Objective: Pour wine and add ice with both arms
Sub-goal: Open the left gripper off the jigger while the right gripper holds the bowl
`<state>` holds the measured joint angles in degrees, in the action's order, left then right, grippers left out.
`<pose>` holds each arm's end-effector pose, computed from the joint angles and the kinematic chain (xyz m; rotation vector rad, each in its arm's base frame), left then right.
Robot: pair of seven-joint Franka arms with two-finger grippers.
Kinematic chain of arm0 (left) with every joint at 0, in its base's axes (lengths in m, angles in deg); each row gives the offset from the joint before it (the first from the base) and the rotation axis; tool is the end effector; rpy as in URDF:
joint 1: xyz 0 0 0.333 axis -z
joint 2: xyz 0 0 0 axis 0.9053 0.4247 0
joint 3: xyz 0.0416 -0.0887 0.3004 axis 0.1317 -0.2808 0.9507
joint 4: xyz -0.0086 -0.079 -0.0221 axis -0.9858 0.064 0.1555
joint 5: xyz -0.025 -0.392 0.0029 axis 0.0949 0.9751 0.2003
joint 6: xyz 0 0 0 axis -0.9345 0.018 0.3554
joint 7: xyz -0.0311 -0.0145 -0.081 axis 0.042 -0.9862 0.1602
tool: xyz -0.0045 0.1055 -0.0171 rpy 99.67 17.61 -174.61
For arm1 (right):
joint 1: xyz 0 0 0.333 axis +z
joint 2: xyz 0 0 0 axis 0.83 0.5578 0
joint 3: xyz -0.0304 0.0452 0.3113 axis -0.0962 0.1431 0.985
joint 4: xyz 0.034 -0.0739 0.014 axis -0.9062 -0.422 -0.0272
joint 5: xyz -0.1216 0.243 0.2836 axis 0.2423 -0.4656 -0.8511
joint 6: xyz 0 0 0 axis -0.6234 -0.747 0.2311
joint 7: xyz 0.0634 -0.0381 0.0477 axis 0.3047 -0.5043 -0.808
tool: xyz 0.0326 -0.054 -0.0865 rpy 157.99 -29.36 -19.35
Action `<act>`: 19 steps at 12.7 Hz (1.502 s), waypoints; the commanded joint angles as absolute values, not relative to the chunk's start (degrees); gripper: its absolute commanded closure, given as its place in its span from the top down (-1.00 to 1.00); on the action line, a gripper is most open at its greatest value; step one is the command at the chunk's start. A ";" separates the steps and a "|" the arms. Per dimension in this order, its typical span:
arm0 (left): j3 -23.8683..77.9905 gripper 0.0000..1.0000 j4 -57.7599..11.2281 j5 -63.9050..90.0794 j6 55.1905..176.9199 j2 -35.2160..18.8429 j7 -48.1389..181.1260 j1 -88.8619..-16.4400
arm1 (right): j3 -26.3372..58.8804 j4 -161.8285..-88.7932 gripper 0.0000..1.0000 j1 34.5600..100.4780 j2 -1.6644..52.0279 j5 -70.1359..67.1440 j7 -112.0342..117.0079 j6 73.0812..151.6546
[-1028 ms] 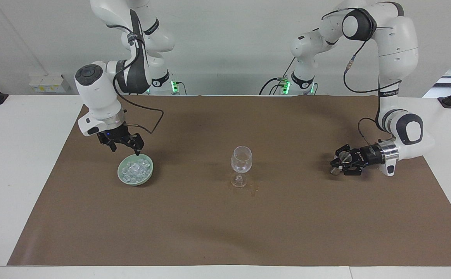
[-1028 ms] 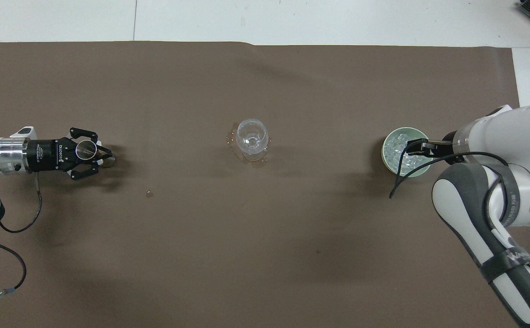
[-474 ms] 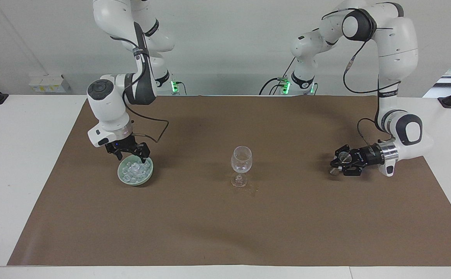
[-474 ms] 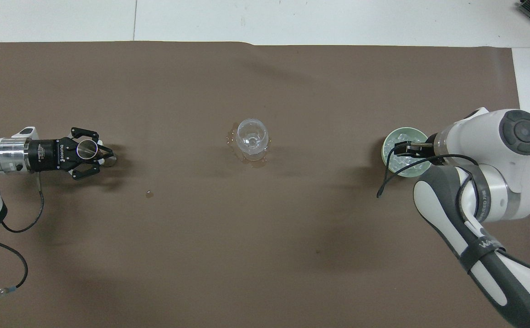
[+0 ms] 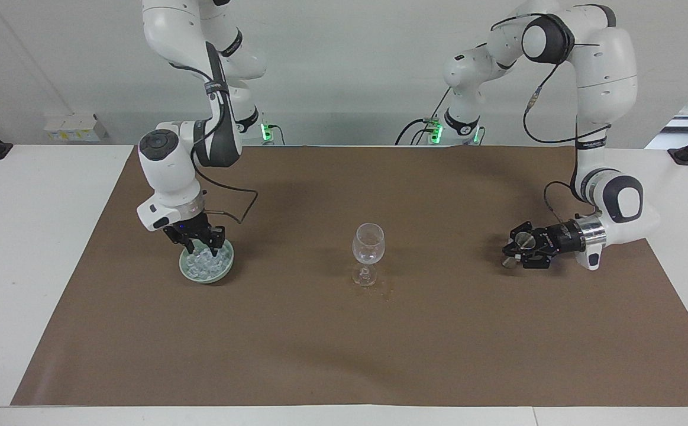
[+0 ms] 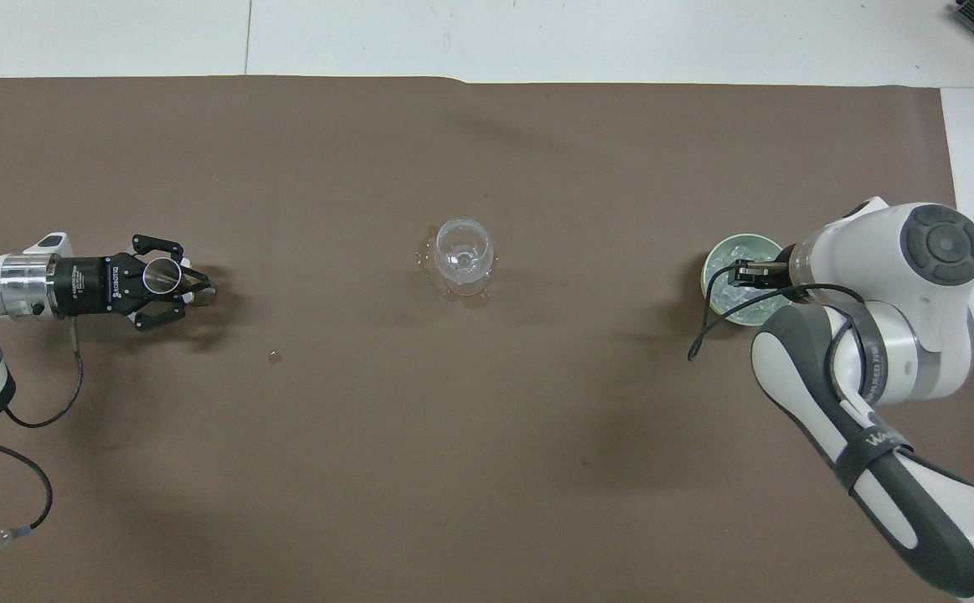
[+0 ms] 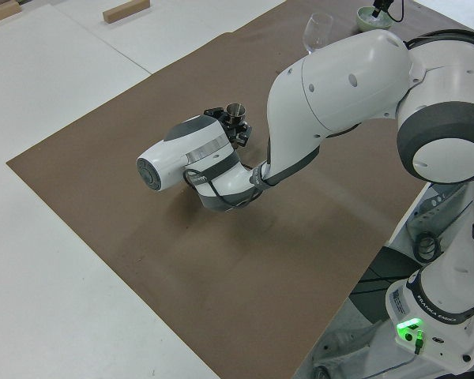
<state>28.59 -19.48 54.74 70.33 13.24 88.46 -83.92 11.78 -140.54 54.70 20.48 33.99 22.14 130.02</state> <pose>0.5932 0.0895 0.2433 1.4296 1.3837 -0.9833 0.5865 0.0118 0.3516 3.0882 -0.1896 0.1612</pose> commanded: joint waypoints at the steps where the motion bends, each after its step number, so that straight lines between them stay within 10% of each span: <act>1: 28.68 0.33 -19.45 55.45 69.43 13.48 86.65 -83.94 | 11.97 -141.09 0.26 54.34 21.00 34.81 20.94 132.14; 2: 28.68 0.99 -19.45 54.67 69.43 13.57 86.30 -83.94 | 11.97 -141.09 0.26 54.34 21.00 34.81 20.94 132.14; 8: 28.68 1.00 -19.10 53.96 69.25 13.66 86.29 -84.03 | 11.97 -141.18 0.04 54.42 21.27 34.81 20.86 132.23; 13: 28.77 1.00 -16.82 47.82 68.73 13.48 86.12 -84.20 | 11.97 -140.92 -1.00 54.42 21.27 34.81 21.47 132.06; 19: 29.12 1.00 -11.47 36.15 68.90 10.24 85.25 -83.77 | 12.15 -138.37 -1.00 54.42 18.90 34.63 24.10 130.48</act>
